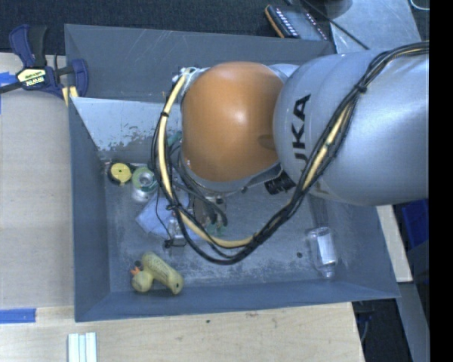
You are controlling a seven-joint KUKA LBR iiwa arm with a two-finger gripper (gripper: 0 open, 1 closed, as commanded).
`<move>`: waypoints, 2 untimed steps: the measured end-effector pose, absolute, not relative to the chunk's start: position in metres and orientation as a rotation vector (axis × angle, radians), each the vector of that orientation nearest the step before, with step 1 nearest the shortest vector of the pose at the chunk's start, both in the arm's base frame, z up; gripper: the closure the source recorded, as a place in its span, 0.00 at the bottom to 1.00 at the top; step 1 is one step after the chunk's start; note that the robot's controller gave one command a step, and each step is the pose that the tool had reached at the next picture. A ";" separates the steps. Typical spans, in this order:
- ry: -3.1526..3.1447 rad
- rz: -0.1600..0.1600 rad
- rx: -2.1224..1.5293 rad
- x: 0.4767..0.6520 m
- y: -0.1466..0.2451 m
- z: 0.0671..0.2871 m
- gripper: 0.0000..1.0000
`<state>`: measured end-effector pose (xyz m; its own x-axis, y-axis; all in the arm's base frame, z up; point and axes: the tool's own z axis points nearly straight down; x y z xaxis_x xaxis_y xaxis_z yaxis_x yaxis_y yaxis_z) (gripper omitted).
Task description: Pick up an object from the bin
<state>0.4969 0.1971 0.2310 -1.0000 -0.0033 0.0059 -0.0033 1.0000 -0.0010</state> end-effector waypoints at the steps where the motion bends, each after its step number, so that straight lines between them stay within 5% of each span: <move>1: -3.144 -0.002 -0.002 0.499 0.196 0.235 0.00; 2: -3.144 -0.002 0.011 0.548 0.165 0.117 0.00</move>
Offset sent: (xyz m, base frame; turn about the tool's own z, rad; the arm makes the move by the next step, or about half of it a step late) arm 0.0662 -0.0440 -0.1610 -0.0044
